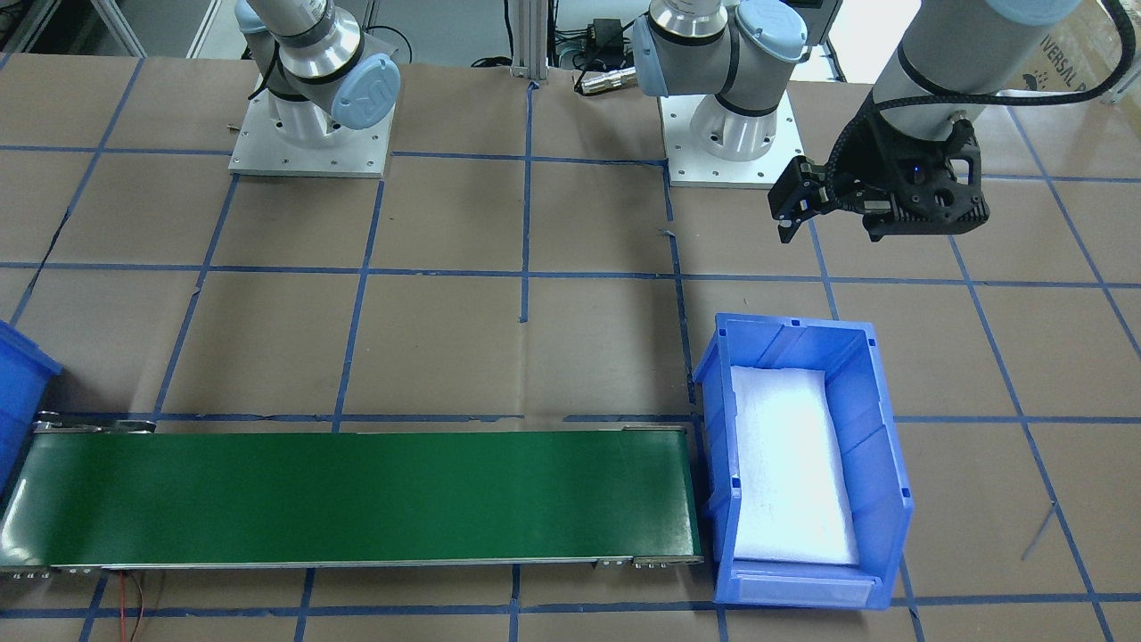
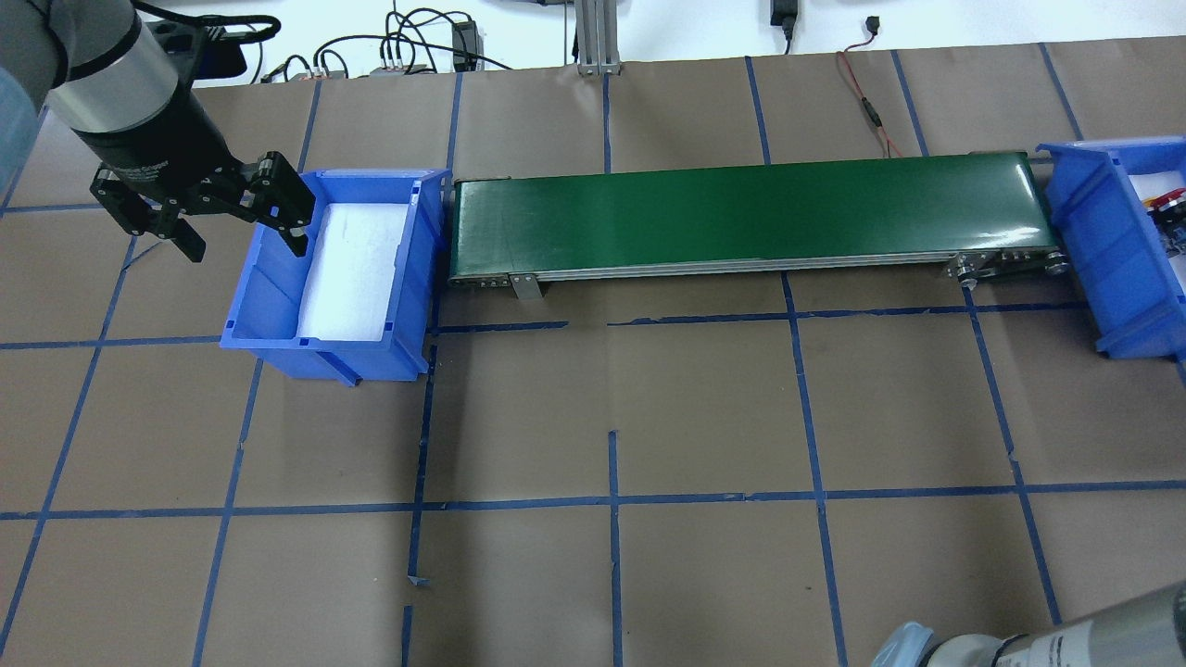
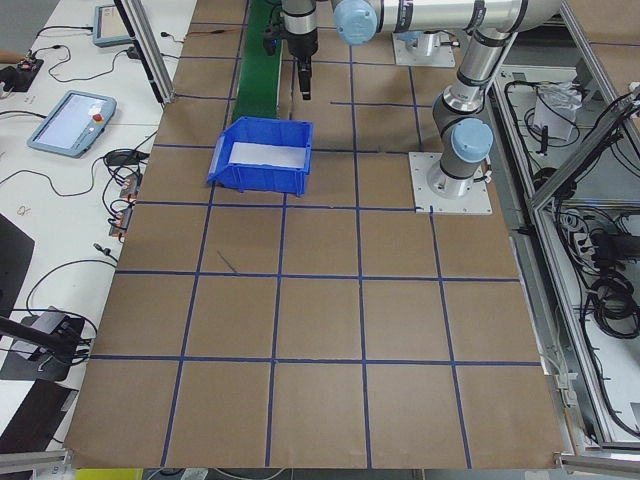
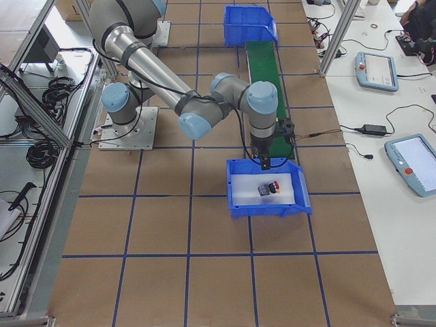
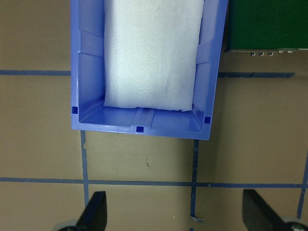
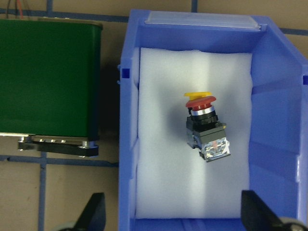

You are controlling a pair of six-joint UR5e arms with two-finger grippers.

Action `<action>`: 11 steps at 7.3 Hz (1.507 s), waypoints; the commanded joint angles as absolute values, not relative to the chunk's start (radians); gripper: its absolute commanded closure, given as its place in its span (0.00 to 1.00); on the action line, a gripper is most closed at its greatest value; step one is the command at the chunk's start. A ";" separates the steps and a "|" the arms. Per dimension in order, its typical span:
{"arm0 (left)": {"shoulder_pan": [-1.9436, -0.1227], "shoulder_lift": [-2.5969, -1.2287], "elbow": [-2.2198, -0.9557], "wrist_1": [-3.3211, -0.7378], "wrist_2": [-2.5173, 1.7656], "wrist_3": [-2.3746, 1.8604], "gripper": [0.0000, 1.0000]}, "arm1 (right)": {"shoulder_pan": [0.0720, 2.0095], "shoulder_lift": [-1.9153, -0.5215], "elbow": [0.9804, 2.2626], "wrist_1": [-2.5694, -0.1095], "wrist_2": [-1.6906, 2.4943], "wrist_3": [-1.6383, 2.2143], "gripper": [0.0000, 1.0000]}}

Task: Transport two buttons from left to right
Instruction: 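Open the right gripper and raise it back over the belt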

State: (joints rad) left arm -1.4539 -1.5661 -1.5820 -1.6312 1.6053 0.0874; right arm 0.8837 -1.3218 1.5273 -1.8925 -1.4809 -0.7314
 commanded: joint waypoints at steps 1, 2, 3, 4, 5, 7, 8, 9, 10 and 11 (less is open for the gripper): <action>-1.448 -1.566 -1.574 -1.631 1.603 0.089 0.00 | 1.077 -1.429 1.542 -1.802 -1.527 -0.545 0.00; -1.448 -1.566 -1.572 -1.634 1.606 0.089 0.00 | 1.183 -1.439 1.543 -1.783 -1.576 -0.396 0.00; -1.451 -1.566 -1.571 -1.632 1.605 0.089 0.00 | 1.287 -1.451 1.545 -1.766 -1.577 -0.282 0.00; -1.448 -1.566 -1.574 -1.634 1.609 0.089 0.00 | 1.386 -1.460 1.543 -1.753 -1.577 -0.167 0.00; -1.453 -1.566 -1.574 -1.634 1.606 0.089 0.00 | 1.467 -1.460 1.543 -1.756 -1.577 -0.119 0.00; -1.454 -1.566 -1.571 -1.634 1.605 0.090 0.00 | 1.595 -1.463 1.545 -1.753 -1.577 0.105 0.00; -1.459 -1.566 -1.572 -1.632 1.603 0.087 0.00 | 1.650 -1.463 1.542 -1.753 -1.578 0.183 0.00; -1.456 -1.568 -1.572 -1.632 1.605 0.087 0.00 | 1.673 -1.463 1.543 -1.756 -1.574 0.199 0.00; -1.459 -1.569 -1.575 -1.634 1.606 0.087 0.00 | 1.680 -1.460 1.545 -1.753 -1.569 0.224 0.00; -1.459 -1.569 -1.572 -1.640 1.606 0.086 0.00 | 1.681 -1.454 1.545 -1.761 -1.563 0.222 0.00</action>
